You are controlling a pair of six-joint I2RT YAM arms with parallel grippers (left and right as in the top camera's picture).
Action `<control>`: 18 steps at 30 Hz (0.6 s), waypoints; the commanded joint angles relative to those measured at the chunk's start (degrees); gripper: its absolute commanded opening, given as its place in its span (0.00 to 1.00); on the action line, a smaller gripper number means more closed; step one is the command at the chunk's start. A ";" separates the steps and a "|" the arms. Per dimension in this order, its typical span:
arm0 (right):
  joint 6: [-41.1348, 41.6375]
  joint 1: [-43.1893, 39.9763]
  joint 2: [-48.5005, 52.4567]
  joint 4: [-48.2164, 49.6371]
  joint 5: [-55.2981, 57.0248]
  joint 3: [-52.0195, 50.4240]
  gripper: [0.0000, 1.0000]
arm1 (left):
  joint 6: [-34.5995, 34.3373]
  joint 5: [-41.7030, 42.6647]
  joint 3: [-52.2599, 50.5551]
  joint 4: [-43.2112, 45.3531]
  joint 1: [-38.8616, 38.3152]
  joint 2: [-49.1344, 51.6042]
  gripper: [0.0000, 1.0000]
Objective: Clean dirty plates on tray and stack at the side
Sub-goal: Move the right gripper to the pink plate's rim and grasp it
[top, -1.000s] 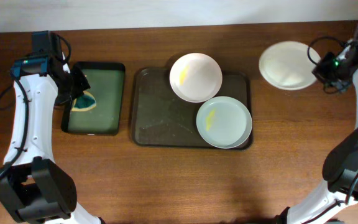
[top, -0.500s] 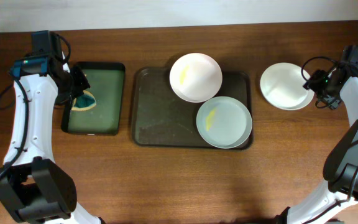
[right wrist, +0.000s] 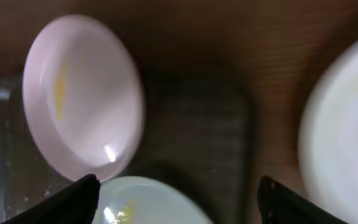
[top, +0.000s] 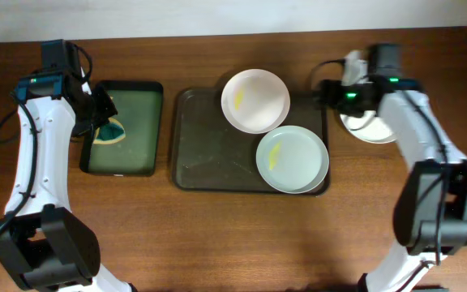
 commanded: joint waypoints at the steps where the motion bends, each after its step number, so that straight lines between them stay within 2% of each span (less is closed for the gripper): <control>1: 9.90 5.97 1.92 2.23 10.40 -0.24 0.81 | 1.09 0.48 -1.70 0.74 0.20 0.42 0.00; 4: 11.80 10.27 3.54 6.78 11.23 -0.24 0.75 | 1.09 0.70 -3.72 2.69 0.20 0.42 0.00; 9: 23.26 14.05 5.46 7.96 21.07 -0.24 0.60 | 1.11 1.11 -4.11 3.41 0.20 0.42 0.00; 14: 29.40 15.91 9.20 9.49 21.55 -0.24 0.60 | 1.11 1.11 -4.11 4.07 0.20 0.42 0.00; 18: 29.44 17.09 10.69 10.95 21.35 -0.24 0.58 | 1.11 1.11 -4.11 4.04 0.20 0.42 0.00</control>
